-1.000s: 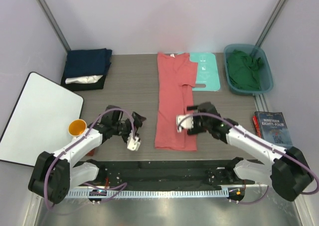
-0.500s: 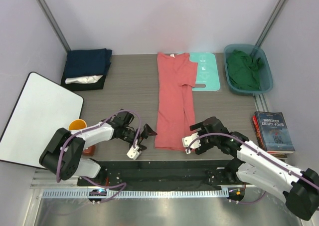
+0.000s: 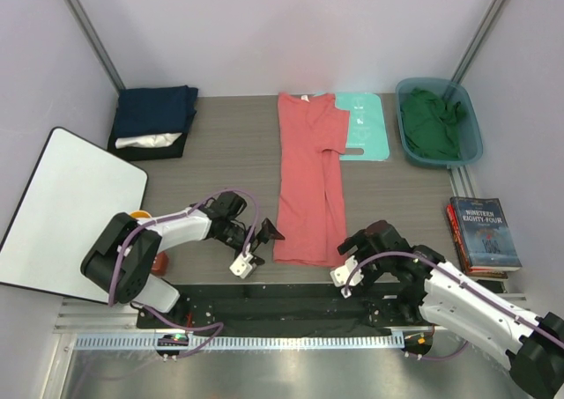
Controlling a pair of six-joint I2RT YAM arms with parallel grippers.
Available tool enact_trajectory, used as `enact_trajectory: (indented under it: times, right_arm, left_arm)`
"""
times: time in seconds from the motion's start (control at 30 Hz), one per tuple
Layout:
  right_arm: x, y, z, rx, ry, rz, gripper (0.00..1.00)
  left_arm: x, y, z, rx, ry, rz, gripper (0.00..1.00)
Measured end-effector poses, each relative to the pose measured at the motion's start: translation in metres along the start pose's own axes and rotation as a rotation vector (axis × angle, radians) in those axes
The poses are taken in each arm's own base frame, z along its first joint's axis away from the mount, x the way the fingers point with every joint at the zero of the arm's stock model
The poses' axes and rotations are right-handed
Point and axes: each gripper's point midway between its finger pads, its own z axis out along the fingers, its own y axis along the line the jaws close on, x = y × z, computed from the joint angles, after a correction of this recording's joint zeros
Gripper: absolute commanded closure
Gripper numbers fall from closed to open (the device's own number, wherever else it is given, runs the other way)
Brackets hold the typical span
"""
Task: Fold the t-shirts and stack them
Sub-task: Fold the tshirt
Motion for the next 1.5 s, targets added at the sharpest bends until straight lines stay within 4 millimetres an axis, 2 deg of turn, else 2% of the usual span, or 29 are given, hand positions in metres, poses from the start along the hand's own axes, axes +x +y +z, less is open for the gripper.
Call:
enact_trajectory:
  times: [0.17, 0.5, 0.8, 0.9, 1.07, 1.2, 1.27, 1.37, 1.4, 1.47, 1.5]
  right_arm:
    - [-0.011, -0.003, 0.008, 0.015, -0.071, -0.039, 0.19]
    - [-0.025, -0.024, 0.029, 0.052, -0.162, -0.075, 0.26]
    - [-0.028, -0.027, 0.03, 0.053, -0.177, -0.1, 0.32]
    - [-0.029, -0.024, 0.029, 0.043, -0.179, -0.11, 0.36]
    - [-0.028, -0.016, 0.028, 0.005, -0.177, -0.108, 0.43]
    - [-0.028, -0.01, 0.026, -0.026, -0.175, -0.099, 0.47]
    - [-0.028, -0.007, 0.025, -0.039, -0.173, -0.094, 0.5]
    - [-0.028, -0.005, 0.025, -0.052, -0.172, -0.092, 0.59]
    - [-0.027, -0.002, 0.025, -0.064, -0.17, -0.087, 0.71]
    - [-0.026, 0.002, 0.026, -0.087, -0.166, -0.082, 0.89]
    - [-0.024, 0.006, 0.028, -0.111, -0.161, -0.074, 0.99]
  left_arm:
    - [0.003, 0.002, 0.0, 0.003, 0.005, 0.0, 0.03]
    - [0.004, 0.002, 0.001, 0.0, 0.006, 0.004, 0.08]
    - [0.01, 0.007, 0.006, -0.016, -0.007, 0.019, 0.26]
    - [0.012, 0.007, 0.008, -0.015, -0.011, 0.022, 0.34]
    - [0.013, 0.009, 0.015, -0.003, -0.024, 0.032, 0.41]
    - [0.012, 0.01, 0.022, 0.015, -0.035, 0.048, 0.58]
    - [0.012, 0.008, 0.026, 0.028, -0.039, 0.052, 0.61]
    - [0.011, 0.007, 0.03, 0.04, -0.043, 0.061, 0.74]
    - [0.011, 0.006, 0.031, 0.046, -0.039, 0.063, 0.85]
    - [0.012, 0.004, 0.032, 0.056, -0.031, 0.062, 0.98]
    - [0.013, 0.003, 0.032, 0.062, -0.025, 0.062, 1.0]
